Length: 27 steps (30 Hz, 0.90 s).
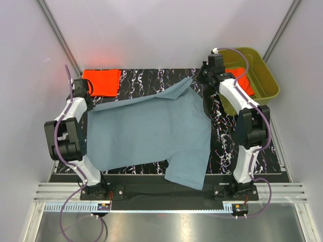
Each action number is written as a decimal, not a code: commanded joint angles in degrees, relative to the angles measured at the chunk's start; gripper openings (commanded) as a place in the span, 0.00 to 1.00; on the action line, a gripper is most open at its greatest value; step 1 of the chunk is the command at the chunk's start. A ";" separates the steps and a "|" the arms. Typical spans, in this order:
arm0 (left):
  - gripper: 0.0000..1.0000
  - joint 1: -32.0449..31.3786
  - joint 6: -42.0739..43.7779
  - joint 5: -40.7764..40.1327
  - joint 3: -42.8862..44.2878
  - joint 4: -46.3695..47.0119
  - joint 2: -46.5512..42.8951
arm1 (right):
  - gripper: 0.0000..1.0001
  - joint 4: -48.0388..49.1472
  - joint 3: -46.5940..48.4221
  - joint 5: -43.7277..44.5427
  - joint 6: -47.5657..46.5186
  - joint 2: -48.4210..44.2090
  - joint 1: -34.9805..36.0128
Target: Fold and stack the t-shirts
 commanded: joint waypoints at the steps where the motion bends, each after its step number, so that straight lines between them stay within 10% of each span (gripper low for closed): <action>1: 0.00 0.60 0.16 -3.49 3.61 -3.87 0.99 | 0.00 -5.50 0.15 -0.87 2.02 -5.70 0.56; 27: 0.00 0.68 0.34 -3.84 6.61 -10.37 9.70 | 0.00 -7.35 -20.86 2.99 10.29 -18.11 0.56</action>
